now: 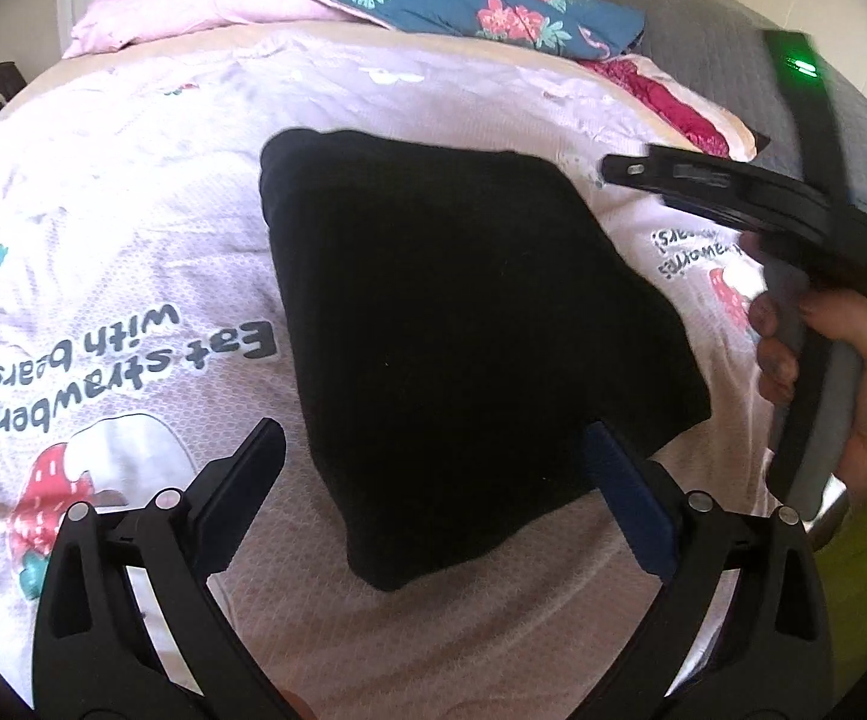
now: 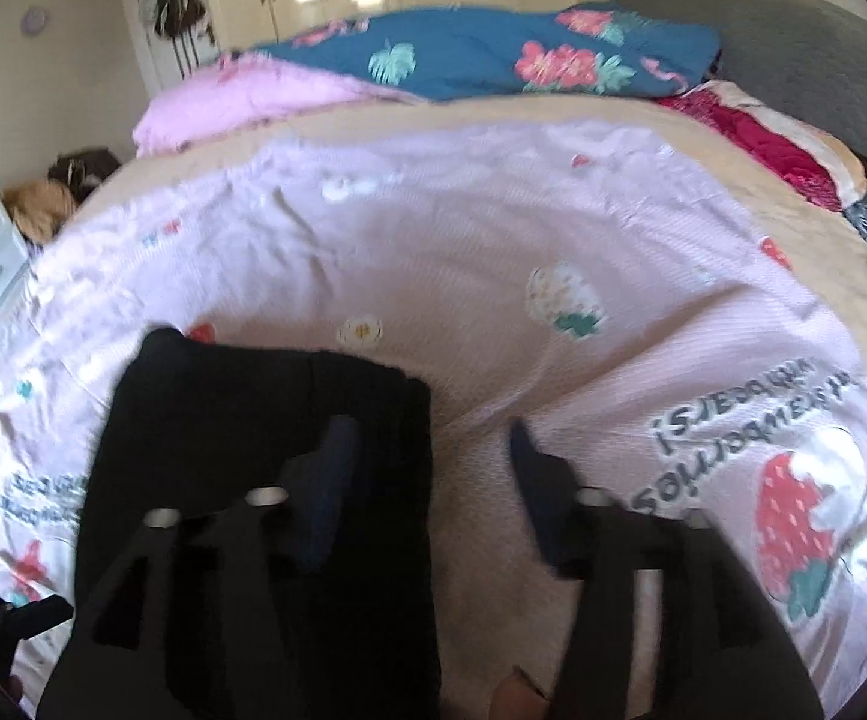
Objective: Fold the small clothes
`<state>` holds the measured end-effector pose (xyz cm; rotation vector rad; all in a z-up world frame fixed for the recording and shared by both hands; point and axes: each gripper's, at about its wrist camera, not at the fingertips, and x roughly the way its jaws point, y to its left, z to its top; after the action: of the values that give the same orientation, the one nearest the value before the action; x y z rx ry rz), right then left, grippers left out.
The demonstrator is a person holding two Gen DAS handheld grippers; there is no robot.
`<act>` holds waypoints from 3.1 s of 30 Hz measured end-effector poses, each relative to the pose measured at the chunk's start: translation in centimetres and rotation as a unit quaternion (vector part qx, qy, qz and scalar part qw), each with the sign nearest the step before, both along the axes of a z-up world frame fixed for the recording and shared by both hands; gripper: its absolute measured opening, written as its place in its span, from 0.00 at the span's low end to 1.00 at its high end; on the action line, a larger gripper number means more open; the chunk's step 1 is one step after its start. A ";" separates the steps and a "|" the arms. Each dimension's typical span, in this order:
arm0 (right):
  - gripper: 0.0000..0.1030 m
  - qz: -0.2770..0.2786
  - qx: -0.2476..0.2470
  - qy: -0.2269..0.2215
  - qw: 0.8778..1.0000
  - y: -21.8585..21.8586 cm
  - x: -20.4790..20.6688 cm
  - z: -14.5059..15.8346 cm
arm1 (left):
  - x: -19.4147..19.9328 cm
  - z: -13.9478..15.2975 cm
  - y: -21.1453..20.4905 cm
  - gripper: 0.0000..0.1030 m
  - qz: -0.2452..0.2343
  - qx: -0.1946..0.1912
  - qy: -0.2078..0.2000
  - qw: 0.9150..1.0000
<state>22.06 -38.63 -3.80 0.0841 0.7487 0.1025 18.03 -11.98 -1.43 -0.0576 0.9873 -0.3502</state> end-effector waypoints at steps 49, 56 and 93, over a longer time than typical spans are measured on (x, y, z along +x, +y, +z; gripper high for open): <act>0.96 0.005 -0.026 -0.095 0.995 3.6 -25.8 -4.2 | -11.9 0.1 8.3 0.91 0.055 0.000 -0.081 0.995; 0.96 0.005 -0.025 -0.092 0.995 3.4 -25.6 -4.2 | -11.9 0.0 8.0 0.91 0.056 0.013 -0.079 0.995; 0.96 -0.001 -0.026 -0.083 0.996 3.4 -25.5 -4.5 | -12.0 0.0 8.4 0.91 0.060 0.023 -0.079 0.995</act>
<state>-3.44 -35.27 -8.34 0.0273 0.5851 0.0867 6.02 -3.61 -1.40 -0.0461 0.8317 -0.2189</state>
